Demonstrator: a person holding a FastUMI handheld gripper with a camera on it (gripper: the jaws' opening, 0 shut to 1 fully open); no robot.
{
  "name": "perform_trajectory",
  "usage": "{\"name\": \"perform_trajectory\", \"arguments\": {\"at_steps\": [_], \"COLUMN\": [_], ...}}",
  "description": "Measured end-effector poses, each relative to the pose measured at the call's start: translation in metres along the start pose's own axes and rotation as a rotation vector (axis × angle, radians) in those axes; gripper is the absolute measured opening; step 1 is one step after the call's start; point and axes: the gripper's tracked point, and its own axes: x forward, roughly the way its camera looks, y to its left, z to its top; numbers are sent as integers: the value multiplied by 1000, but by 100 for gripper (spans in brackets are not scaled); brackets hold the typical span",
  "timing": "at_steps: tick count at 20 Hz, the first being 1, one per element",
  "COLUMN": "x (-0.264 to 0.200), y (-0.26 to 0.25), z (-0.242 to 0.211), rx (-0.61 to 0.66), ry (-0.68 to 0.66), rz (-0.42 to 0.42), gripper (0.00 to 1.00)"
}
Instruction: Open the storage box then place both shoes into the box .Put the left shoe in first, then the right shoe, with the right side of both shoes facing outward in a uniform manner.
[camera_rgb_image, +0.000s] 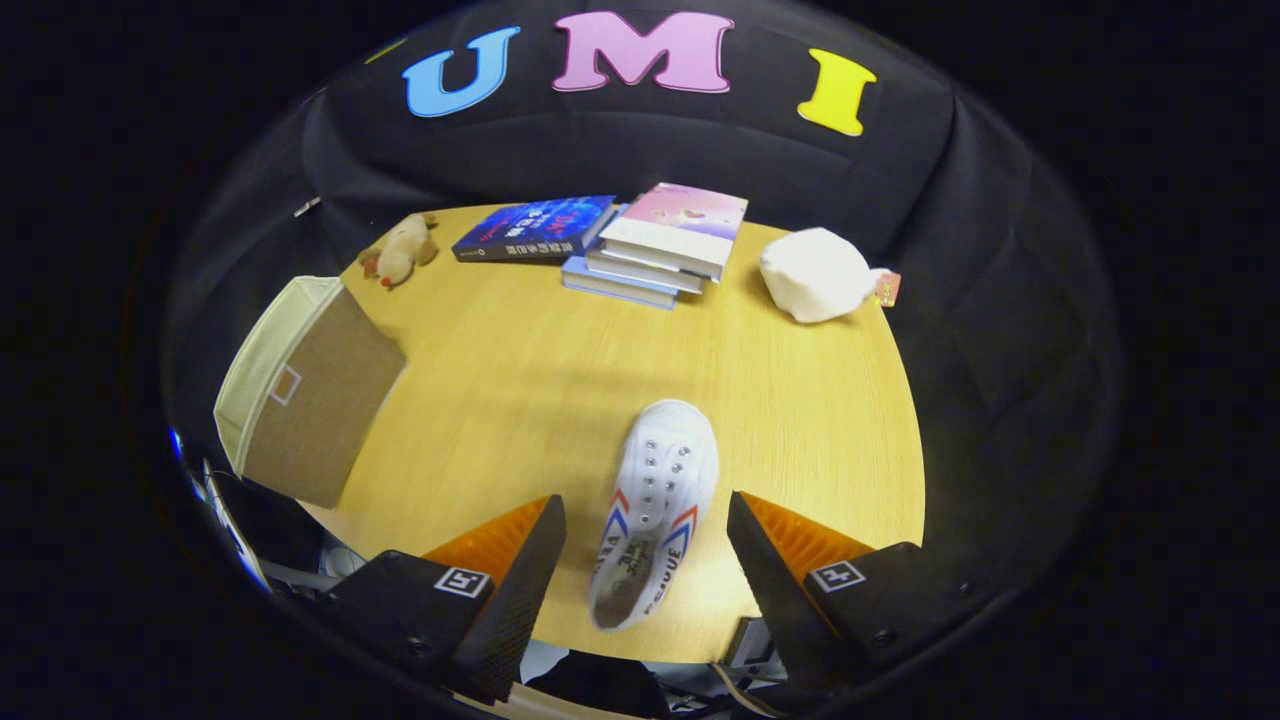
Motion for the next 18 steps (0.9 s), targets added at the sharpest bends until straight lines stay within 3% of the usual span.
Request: {"name": "perform_trajectory", "arguments": {"at_steps": [4, 6, 11, 16, 18], "x": [26, 35, 56, 70, 74], "y": [-30, -35, -33, -27, -20], "z": [-26, -39, -62, -72, -75], "rx": [18, 22, 50, 64, 93], "ry": [67, 118, 201, 239, 254], "rz": [-40, -15, 20, 33, 58], "gripper": [99, 99, 77, 76, 58]}}
